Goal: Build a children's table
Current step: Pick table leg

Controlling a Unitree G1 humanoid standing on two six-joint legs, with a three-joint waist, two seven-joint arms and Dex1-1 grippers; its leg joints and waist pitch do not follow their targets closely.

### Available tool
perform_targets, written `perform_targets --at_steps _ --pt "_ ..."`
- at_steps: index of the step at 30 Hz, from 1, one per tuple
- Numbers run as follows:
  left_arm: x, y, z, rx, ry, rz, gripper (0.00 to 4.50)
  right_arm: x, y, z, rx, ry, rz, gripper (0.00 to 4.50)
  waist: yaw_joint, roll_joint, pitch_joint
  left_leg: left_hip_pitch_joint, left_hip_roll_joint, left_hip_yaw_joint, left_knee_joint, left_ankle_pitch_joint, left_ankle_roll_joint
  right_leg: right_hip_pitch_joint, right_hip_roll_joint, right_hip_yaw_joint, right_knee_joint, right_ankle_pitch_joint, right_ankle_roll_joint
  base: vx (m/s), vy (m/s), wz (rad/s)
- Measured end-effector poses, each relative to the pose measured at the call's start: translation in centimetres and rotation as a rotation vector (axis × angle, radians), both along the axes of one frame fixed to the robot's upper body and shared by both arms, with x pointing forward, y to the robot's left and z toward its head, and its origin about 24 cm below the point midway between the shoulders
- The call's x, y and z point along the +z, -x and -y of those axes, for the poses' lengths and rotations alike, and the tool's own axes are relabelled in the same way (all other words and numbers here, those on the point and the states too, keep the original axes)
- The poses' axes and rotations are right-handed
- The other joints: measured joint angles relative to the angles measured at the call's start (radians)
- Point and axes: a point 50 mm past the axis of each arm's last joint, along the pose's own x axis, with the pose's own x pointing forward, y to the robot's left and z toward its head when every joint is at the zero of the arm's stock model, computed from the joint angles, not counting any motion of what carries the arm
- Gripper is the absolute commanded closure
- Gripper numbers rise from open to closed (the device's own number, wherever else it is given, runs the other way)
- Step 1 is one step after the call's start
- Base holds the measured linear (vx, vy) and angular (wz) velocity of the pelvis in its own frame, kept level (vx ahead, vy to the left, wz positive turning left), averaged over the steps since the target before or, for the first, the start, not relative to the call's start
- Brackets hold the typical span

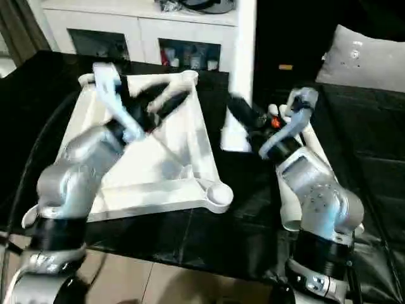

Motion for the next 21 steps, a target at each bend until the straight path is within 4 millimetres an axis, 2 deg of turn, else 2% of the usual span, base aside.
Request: perform_targets --at_steps 1,4,8,11,17,21 --pt "0.2 -0.2 0.1 -0.005 0.031 -0.019 0.76 -0.2 0.4 -0.1 0.031 -0.017 0.009 2.62 0.005 -0.001 0.0 -0.001 0.001 0.0 0.0 0.0 0.001 0.0 0.0 -0.001 0.0 0.0 0.0 0.0 0.0 0.0" --pt "0.7 -0.4 0.9 -0.045 0.124 -0.078 0.35 -0.6 1.1 -0.7 0.122 -0.048 0.032 2.62 0.018 -0.001 0.001 -0.003 0.001 0.0 0.001 0.001 0.001 0.0 -0.001 -0.003 -0.002 0.001 -0.001 0.0 0.0 0.0" --pt "1.4 -0.1 2.0 -0.124 0.2 -0.096 0.36 -0.3 1.5 -1.4 0.196 -0.061 0.067 2.62 0.028 -0.004 0.0 -0.004 0.002 -0.001 0.001 0.001 0.002 0.0 -0.001 -0.006 -0.005 0.001 -0.001 0.0 0.0 0.0" --pt "1.5 0.2 2.4 -0.163 0.225 -0.115 0.03 -0.2 1.7 -1.5 0.211 -0.057 0.074 2.62 0.028 -0.004 0.001 -0.006 0.004 -0.001 0.001 0.001 0.002 0.0 -0.001 -0.008 -0.006 0.001 -0.001 0.0 0.0 0.0" --pt "2.2 1.0 3.3 -0.242 0.294 -0.117 0.0 -0.7 2.1 -2.1 0.257 -0.025 0.079 2.62 0.03 -0.005 0.0 -0.009 0.006 -0.001 0.001 0.001 0.002 0.0 -0.001 -0.012 -0.008 0.001 -0.001 0.0 0.0 0.0" --pt "2.0 0.8 3.4 -0.198 0.245 -0.117 0.0 -0.7 2.0 -2.9 0.245 0.102 0.12 2.62 0.028 -0.005 0.0 -0.009 0.008 -0.001 0.001 0.002 0.001 0.0 -0.001 -0.013 -0.008 0.001 -0.001 0.0 0.0 0.0"
